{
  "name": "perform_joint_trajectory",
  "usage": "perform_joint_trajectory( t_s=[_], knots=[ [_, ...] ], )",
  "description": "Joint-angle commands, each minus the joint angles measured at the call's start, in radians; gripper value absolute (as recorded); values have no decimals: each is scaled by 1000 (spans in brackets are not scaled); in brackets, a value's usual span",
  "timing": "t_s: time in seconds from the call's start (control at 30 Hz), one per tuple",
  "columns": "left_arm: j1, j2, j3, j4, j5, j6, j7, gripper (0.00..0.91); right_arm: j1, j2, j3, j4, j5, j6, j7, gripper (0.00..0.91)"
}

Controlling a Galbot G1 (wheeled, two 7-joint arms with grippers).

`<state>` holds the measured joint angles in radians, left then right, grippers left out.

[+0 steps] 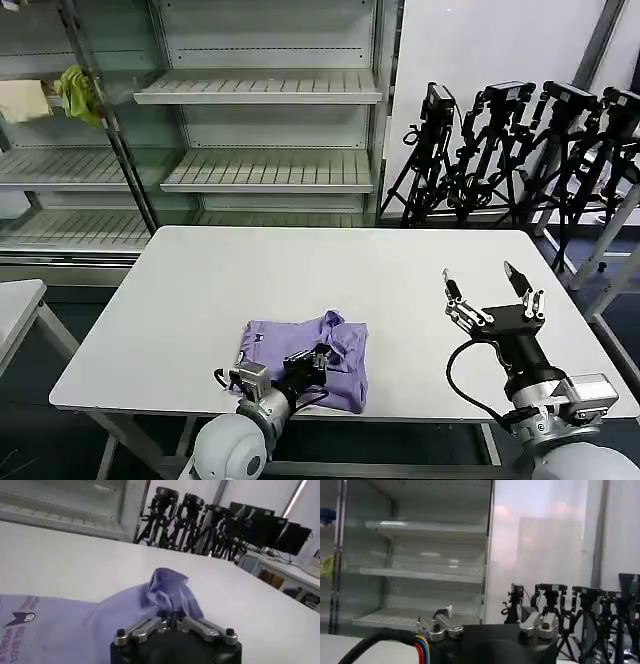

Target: Fold and organize the clothes.

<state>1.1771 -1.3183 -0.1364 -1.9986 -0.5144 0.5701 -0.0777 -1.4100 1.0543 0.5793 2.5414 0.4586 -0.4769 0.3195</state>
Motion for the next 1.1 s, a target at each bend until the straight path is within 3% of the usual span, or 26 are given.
perform_joint_trajectory(
  t_s=[0.03,0.47,0.7,0.9,1.1],
  knots=[
    [5,-1,4,-4,8,-2,-1,907,-5,4,-1,3,-9,2,-3,907],
    [84,43,-60,-229,-21,7,-15,907,-5,10,-10,-2,-20,13,-13,907],
    [161,87,-224,-351,-95,7,-41,907,51,3,-48,-14,-17,8,-11,907],
    [188,111,-353,-319,-115,7,-63,907,99,-13,-72,-15,0,3,-11,907],
    [184,81,-374,-205,-114,7,-75,907,132,-32,-86,-12,22,-1,-9,907]
  ],
)
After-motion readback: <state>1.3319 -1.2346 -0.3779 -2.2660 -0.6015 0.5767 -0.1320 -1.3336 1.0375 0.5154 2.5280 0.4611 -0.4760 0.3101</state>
